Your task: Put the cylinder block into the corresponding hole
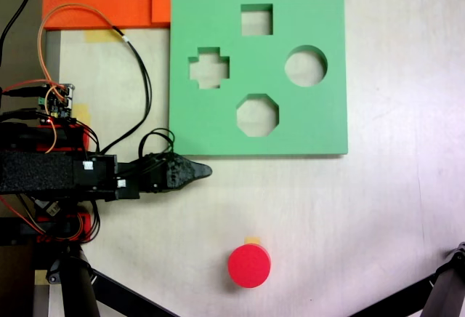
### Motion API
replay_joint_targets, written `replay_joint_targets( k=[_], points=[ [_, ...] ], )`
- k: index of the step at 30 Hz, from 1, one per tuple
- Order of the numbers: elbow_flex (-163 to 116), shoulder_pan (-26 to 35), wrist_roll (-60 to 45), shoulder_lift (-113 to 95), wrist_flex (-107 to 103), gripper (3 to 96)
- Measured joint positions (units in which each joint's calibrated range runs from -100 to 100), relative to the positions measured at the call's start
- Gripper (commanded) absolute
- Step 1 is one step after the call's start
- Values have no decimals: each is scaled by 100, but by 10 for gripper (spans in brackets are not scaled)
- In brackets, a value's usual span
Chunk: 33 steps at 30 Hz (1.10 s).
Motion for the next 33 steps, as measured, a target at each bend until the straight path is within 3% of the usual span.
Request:
replay_joint_targets(
  k=[28, 33],
  points=[
    [0, 103, -5, 0, 0, 497],
    [0, -156, 151, 0, 0, 534]
  ],
)
